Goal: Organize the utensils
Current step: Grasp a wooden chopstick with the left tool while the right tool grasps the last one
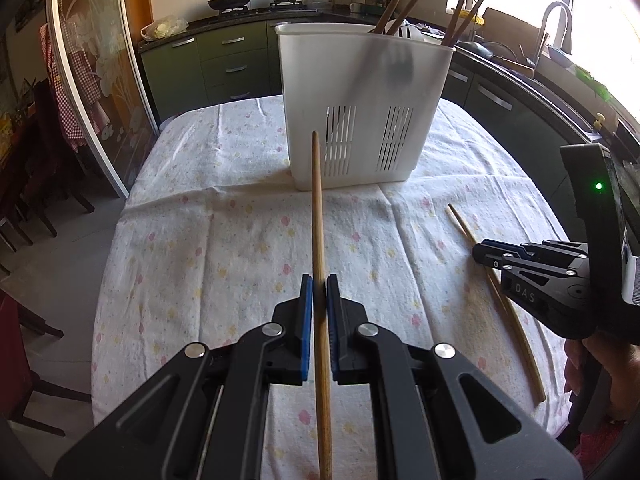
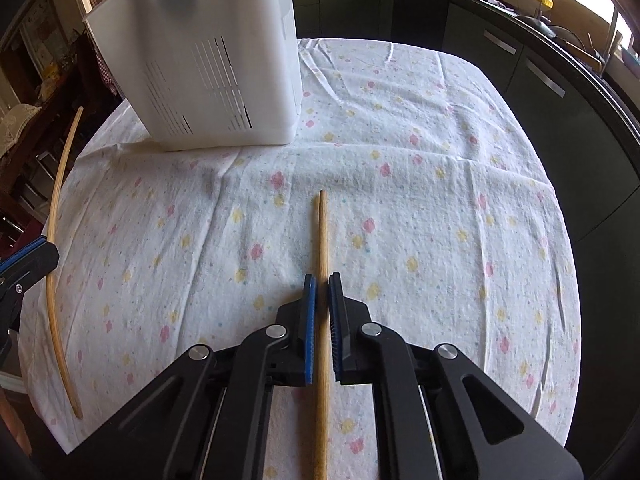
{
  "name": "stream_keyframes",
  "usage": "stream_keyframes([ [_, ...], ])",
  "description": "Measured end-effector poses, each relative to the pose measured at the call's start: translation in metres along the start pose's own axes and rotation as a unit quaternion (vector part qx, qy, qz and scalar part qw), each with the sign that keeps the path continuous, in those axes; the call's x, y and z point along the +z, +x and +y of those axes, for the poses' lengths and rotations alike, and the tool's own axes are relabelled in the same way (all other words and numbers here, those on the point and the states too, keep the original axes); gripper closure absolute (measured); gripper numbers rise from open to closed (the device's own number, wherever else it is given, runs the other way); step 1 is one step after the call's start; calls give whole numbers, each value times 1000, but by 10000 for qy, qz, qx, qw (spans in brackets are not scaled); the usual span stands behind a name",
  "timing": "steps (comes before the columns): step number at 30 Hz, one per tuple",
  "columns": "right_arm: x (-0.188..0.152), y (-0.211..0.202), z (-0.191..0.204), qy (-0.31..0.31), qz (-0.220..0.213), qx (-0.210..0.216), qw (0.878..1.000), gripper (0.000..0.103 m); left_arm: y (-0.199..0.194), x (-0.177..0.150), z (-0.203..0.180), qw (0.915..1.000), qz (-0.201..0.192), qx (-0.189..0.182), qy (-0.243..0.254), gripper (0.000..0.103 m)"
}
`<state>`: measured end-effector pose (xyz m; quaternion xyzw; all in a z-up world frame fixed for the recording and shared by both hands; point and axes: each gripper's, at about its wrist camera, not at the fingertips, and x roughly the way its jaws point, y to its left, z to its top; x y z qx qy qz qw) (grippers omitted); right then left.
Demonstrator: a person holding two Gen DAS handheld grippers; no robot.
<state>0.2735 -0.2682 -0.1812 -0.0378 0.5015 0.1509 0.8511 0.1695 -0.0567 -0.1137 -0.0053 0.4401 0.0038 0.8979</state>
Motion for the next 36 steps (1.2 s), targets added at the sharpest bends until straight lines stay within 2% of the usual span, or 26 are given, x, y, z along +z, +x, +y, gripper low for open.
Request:
stream_keyframes([
  [4, -2, -21, -7, 141, -241, 301, 9992, 96, -6, 2, 3, 10000, -72, 32, 13, 96],
  [19, -12, -111, -1, 42, -1033, 634, 9926, 96, -37, 11, 4, 9996, -227, -139, 100, 96],
  [22, -13, -120, 2, 24, -1140, 668, 9912, 96, -22, 17, 6, 9990, 241, -358, 71, 96],
  [25, -14, -128, 2, 27, -1218, 711, 9900, 96, 3, 24, 10, 9975, 611, -366, 6, 96],
  [30, -14, -132, -2, 88, -1254, 765, 9891, 96, 42, 31, 11, 9934, 1118, -248, -75, 96],
  [36, -14, -130, -6, 107, -1248, 823, 9887, 96, 66, 36, 9, 9892, 1464, -15, -101, 91],
])
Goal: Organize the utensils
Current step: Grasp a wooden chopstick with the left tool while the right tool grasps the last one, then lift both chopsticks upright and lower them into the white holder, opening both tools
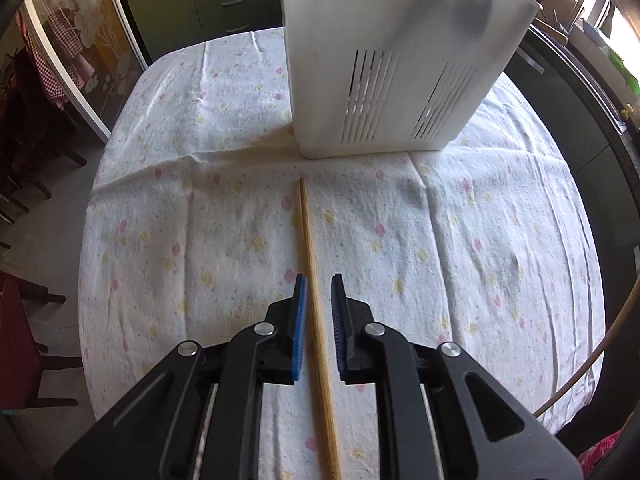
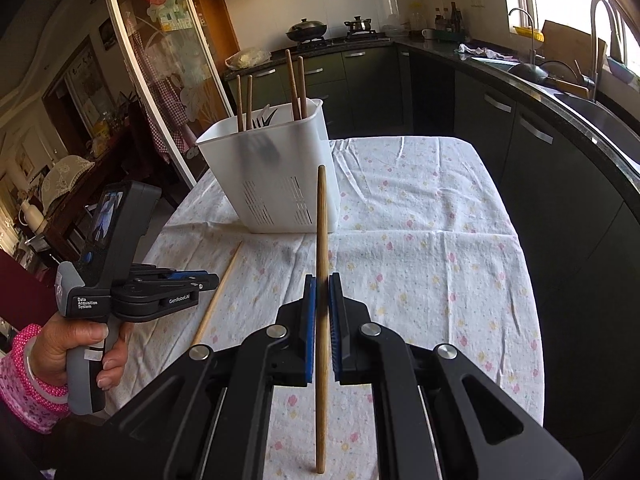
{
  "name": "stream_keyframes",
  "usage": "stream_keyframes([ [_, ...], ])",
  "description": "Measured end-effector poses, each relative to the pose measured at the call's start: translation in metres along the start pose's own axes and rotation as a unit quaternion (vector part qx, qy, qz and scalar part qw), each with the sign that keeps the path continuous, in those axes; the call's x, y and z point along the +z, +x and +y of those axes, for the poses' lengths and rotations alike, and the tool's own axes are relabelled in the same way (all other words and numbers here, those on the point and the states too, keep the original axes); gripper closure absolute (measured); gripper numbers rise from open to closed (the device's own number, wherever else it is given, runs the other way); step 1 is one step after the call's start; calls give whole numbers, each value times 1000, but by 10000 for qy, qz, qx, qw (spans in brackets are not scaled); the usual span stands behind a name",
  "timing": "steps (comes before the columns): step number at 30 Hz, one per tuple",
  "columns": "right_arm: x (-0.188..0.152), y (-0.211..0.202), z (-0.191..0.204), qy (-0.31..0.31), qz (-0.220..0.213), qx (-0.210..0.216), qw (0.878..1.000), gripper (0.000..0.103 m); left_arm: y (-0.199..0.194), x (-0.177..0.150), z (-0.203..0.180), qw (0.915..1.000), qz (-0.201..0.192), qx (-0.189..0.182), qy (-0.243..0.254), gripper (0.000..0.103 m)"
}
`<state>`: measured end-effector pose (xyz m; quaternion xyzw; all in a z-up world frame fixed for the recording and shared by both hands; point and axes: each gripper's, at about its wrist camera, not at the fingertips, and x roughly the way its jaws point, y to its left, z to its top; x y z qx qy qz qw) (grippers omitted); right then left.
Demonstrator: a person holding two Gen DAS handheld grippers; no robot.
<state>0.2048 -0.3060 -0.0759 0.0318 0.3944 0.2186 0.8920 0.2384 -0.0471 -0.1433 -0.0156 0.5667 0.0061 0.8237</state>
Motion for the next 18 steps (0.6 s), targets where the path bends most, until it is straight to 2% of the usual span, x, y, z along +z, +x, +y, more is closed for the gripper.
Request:
stream_keyframes([
  [8, 1, -2, -2, 29, -29, 67, 10000, 96, 18, 1, 1, 9996, 238, 78, -92, 91],
  [10, 2, -3, -2, 38, -47, 73, 10000, 96, 18, 0, 3, 9996, 230, 54, -139, 97],
  [12, 1, -5, -2, 44, -64, 80, 9999, 96, 17, 0, 6, 9994, 253, -29, -219, 97],
  [18, 2, -10, 0, 29, -117, 115, 9999, 96, -13, -5, 8, 9997, -166, -128, -139, 97],
])
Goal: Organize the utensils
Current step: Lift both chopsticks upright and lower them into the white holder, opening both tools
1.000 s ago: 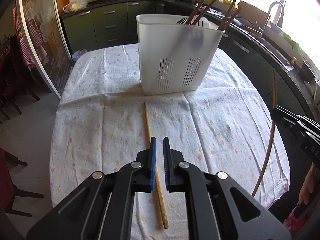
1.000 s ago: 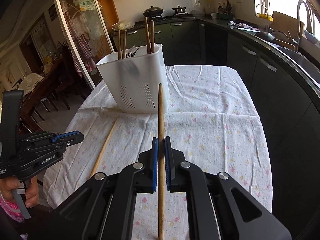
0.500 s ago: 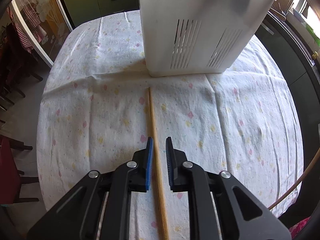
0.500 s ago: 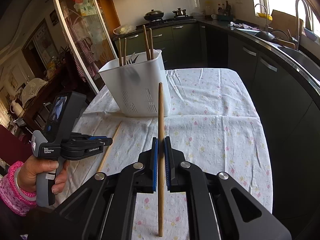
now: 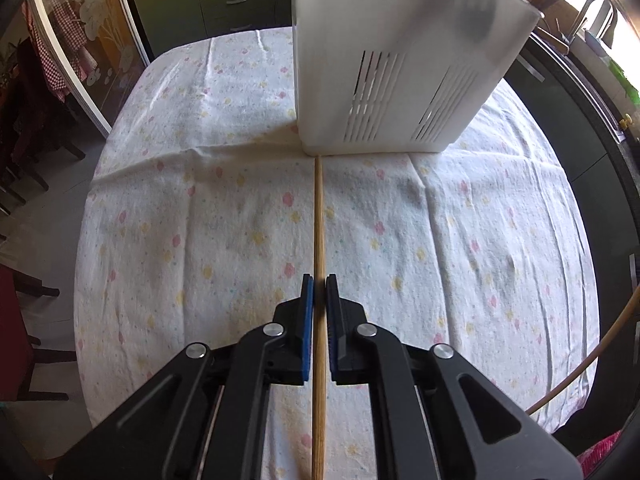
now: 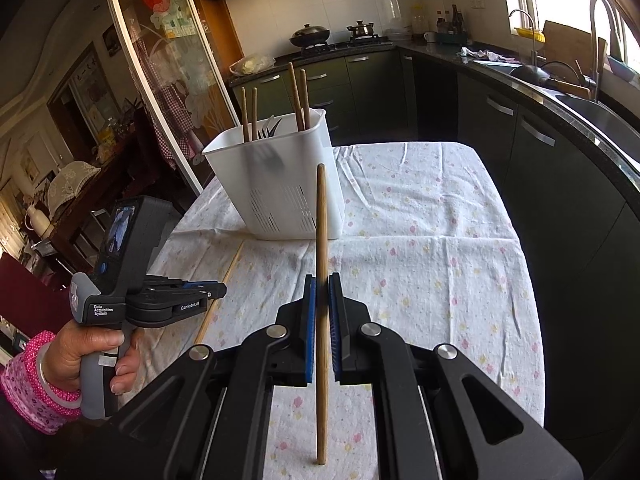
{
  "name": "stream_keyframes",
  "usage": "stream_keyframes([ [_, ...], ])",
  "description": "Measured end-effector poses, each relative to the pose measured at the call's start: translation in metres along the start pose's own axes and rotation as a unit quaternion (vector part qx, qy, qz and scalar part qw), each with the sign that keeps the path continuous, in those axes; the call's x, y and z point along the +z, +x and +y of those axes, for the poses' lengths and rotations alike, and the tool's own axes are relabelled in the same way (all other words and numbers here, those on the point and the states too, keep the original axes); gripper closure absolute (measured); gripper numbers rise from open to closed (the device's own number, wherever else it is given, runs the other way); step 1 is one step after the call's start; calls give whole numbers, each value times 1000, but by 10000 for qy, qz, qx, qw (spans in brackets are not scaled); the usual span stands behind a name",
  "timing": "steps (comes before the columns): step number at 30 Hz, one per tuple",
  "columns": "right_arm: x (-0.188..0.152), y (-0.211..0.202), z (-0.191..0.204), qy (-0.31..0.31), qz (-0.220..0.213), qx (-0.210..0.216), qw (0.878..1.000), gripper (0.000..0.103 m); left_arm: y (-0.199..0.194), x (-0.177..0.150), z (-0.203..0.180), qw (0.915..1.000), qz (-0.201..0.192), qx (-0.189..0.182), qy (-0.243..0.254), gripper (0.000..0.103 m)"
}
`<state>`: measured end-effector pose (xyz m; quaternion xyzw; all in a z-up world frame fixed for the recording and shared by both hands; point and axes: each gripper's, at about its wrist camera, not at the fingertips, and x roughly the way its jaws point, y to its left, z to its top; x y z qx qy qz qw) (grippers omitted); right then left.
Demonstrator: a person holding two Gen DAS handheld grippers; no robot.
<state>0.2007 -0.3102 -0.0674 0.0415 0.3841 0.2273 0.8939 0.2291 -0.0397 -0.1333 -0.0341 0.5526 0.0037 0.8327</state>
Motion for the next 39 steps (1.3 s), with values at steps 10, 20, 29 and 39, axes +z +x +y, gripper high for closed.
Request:
stream_keyframes([
  [10, 6, -18, 12, -116, -190, 57, 9997, 96, -101, -13, -11, 9907, -1318, -90, 312, 97],
  [20, 20, -25, 27, -339, -343, 32, 9988, 96, -169, -17, -22, 9755, -2126, -199, 538, 97],
  [29, 43, -36, 43, -601, -556, 4, 9966, 96, -204, 5, -27, 9683, -2418, -241, 582, 97],
  [39, 60, -42, 56, -775, -667, 41, 9948, 96, -263, 47, -33, 9517, -3024, -343, 402, 97],
])
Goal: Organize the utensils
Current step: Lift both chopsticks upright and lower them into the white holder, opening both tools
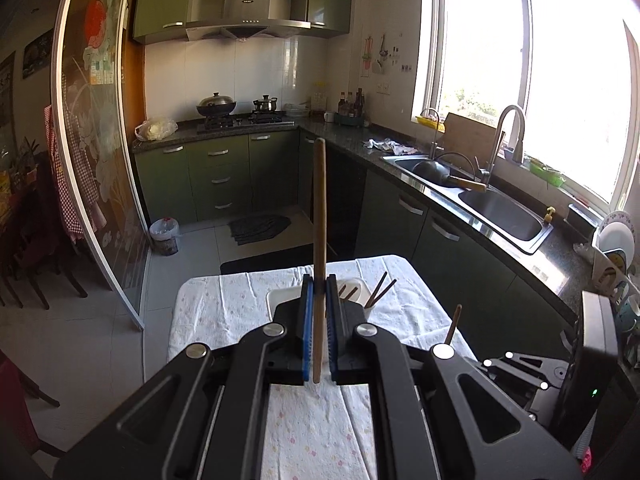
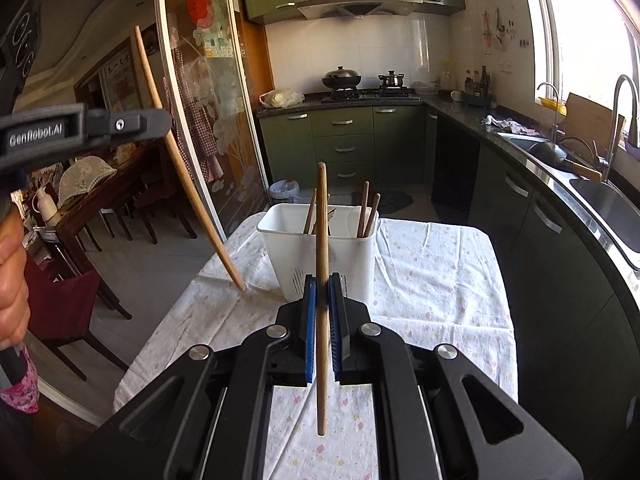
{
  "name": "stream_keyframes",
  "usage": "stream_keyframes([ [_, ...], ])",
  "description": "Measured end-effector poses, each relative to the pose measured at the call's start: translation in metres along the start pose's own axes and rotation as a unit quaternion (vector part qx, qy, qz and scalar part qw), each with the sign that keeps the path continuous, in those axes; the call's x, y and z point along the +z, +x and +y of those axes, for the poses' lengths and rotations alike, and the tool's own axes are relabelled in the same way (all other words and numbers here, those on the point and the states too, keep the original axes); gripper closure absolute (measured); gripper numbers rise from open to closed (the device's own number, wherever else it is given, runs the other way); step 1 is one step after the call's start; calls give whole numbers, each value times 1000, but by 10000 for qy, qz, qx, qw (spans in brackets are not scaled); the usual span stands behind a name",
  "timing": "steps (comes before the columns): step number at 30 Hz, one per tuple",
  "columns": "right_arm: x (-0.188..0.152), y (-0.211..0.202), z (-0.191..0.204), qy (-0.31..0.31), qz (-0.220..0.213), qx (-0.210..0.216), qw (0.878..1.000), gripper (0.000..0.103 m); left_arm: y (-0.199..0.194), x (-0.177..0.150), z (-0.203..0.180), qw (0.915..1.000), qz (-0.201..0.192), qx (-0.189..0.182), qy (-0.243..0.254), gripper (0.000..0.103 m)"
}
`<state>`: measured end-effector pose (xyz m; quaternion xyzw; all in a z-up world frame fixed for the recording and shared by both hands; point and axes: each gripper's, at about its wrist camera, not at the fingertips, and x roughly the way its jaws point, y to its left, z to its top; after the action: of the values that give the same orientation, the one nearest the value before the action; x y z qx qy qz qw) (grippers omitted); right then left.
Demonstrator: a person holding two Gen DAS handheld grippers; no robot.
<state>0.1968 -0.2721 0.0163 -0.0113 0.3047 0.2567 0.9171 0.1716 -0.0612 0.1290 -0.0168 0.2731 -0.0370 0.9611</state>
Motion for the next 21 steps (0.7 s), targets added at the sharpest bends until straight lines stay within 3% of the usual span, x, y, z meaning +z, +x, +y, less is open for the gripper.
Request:
stream_keyframes([
  [7, 1, 4, -1, 34, 36, 35, 10000, 96, 3, 36, 2, 9993, -311, 107, -183, 97],
  [13, 12, 2, -4, 62, -75, 73, 9999, 96, 32, 44, 3, 9993, -197, 166, -282, 97],
  [21, 58, -16, -8, 258, -744, 170, 9967, 96, 57, 42, 7, 9993, -56, 221, -304, 97],
])
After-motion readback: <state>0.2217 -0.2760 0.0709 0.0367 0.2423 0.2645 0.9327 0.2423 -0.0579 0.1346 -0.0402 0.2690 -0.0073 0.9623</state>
